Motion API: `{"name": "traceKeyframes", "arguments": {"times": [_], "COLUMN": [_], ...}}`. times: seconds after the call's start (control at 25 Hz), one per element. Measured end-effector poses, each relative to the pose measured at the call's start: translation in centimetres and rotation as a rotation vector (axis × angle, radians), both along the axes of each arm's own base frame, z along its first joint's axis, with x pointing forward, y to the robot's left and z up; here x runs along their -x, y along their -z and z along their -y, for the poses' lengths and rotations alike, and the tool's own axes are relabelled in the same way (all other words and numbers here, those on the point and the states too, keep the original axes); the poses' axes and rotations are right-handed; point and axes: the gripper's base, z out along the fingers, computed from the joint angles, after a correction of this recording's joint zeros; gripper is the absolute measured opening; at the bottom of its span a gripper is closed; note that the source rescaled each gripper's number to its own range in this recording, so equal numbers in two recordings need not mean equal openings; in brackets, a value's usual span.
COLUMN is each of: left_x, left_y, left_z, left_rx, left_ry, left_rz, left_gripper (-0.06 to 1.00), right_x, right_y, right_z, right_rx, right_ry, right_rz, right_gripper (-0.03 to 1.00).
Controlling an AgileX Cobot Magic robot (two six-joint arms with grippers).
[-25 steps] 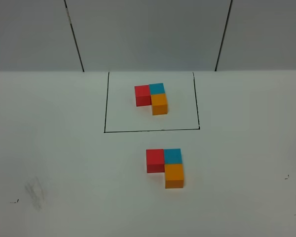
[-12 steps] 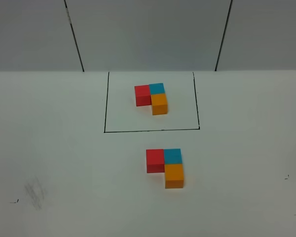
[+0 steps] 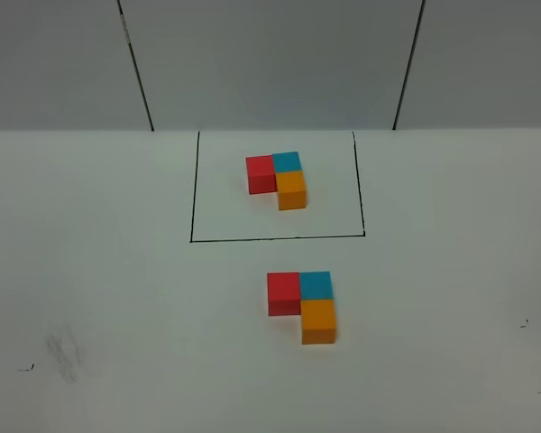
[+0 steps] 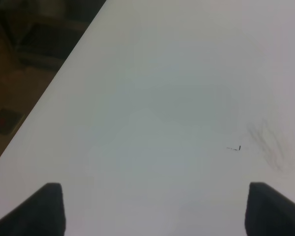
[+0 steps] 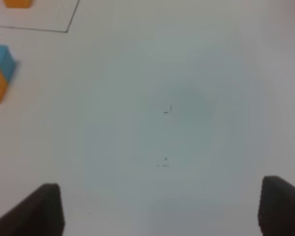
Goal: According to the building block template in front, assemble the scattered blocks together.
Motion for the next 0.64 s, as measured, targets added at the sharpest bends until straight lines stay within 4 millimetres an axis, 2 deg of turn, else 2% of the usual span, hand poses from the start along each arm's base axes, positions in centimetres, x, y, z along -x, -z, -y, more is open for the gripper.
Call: {"name": "traceKeyframes", "arguments": {"times": [0.64], "left_x": [0.00], "left_y": [0.00], "left_z": [0.00], "left_rx": [-0.001], "left_ry": [0.000], "left_rz": [0.000], "left_gripper": [0.84], "right_x": [-0.03], "right_y": [-0.01], "right_z": [0.25], "right_rx": [-0.006], "right_ry": [0.036], "right_rz": [0.001], "right_gripper": [0.82]}}
